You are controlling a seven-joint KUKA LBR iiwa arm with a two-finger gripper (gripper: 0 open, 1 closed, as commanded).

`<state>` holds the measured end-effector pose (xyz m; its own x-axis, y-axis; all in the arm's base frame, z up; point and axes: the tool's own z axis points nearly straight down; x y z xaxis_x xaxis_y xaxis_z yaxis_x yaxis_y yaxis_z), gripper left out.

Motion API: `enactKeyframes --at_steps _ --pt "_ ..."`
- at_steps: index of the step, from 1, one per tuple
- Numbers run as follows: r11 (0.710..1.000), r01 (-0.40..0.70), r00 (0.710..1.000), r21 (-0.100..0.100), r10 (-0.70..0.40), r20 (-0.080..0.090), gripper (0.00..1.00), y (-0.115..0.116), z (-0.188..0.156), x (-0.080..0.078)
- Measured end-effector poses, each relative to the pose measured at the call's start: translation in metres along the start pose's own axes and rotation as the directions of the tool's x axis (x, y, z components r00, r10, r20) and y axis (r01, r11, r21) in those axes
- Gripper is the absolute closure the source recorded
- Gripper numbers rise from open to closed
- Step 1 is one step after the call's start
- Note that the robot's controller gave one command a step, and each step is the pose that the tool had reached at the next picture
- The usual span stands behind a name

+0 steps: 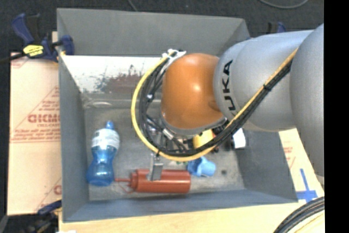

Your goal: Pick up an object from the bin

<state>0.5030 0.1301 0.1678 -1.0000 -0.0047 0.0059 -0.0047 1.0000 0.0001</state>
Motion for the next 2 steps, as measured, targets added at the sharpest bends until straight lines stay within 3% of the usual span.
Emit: enactKeyframes --at_steps 1,2 --pt "1.000 -0.005 1.000 -0.001 0.005 0.008 0.00 -0.001 -0.004 -0.002" --pt "0.995 0.103 0.994 -0.001 -0.103 0.023 0.00 -0.046 0.097 0.022"
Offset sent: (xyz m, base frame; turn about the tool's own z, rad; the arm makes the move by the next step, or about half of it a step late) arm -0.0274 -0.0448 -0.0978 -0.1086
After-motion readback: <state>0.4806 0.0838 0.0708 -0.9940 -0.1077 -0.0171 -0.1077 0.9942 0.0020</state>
